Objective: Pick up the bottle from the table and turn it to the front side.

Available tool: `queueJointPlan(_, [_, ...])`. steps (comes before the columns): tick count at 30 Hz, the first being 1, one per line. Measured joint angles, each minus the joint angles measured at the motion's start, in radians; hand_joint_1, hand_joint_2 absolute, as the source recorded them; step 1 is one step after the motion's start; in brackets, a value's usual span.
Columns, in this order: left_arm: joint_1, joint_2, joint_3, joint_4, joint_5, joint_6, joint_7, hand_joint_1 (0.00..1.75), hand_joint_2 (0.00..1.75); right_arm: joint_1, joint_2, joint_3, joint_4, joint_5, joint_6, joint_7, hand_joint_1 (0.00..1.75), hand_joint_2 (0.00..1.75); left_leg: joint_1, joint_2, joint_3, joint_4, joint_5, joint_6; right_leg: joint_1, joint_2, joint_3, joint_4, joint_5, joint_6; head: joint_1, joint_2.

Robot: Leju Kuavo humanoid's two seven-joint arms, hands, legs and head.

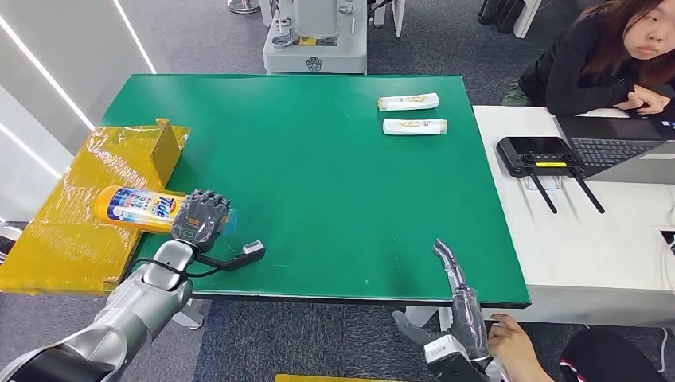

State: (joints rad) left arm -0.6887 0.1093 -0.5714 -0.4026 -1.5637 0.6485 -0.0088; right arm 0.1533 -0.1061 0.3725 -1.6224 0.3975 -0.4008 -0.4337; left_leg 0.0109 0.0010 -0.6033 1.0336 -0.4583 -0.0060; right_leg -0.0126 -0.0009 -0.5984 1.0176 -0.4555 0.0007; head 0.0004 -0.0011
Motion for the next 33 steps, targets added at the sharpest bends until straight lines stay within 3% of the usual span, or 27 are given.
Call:
queueJointPlan(14, [0.0,-0.002,0.0,0.0,0.0,0.0,-0.002,1.75,1.75,-0.001,0.0,0.0,0.0,0.001,0.0,0.0,0.0,1.75,0.0,0.0,0.0,0.0,0.0,0.0,0.0,0.0,0.0,0.0,0.0,0.0,0.0,0.0])
queueJointPlan(15, [-0.001,-0.002,0.0,0.003,0.002,0.0,-0.005,1.62,1.75,-0.001,0.0,0.0,0.001,0.003,0.001,0.0,0.0,1.75,0.0,0.0,0.0,0.0,0.0,0.0,0.0,0.0,0.0,0.0,0.0,0.0,0.0,0.0])
queueJointPlan(18, [-0.013,-0.003,0.0,0.024,0.026,-0.018,-0.022,0.31,1.75,-0.001,0.0,0.0,0.002,0.009,0.0,0.001,0.0,1.75,0.0,0.0,0.0,0.0,0.0,0.0,0.0,0.0,0.0,0.0,0.0,0.0,0.0,0.0])
queueJointPlan(19, [-0.019,-0.003,0.001,0.033,0.039,-0.033,-0.025,0.0,1.75,0.0,-0.001,0.0,0.003,0.009,-0.002,0.001,0.0,1.75,0.0,0.0,0.0,0.0,0.0,0.0,0.0,0.0,0.0,0.0,0.0,0.0,0.0,0.0])
queueJointPlan(25, [-0.045,-0.002,0.013,0.071,0.073,-0.216,0.048,0.0,1.75,0.002,-0.015,0.005,0.012,-0.001,-0.006,0.0,0.0,1.75,0.0,0.0,0.0,0.0,0.0,0.0,0.0,0.0,0.0,0.0,0.0,0.0,0.0,0.0])
queueJointPlan(33, [-0.064,0.005,0.043,0.088,0.083,-0.253,0.089,0.0,1.75,0.011,-0.059,0.029,0.009,-0.009,-0.026,0.007,0.0,1.75,0.0,0.0,0.001,0.0,0.0,0.0,0.0,0.0,0.001,0.0,0.0,0.0,0.0,0.0])
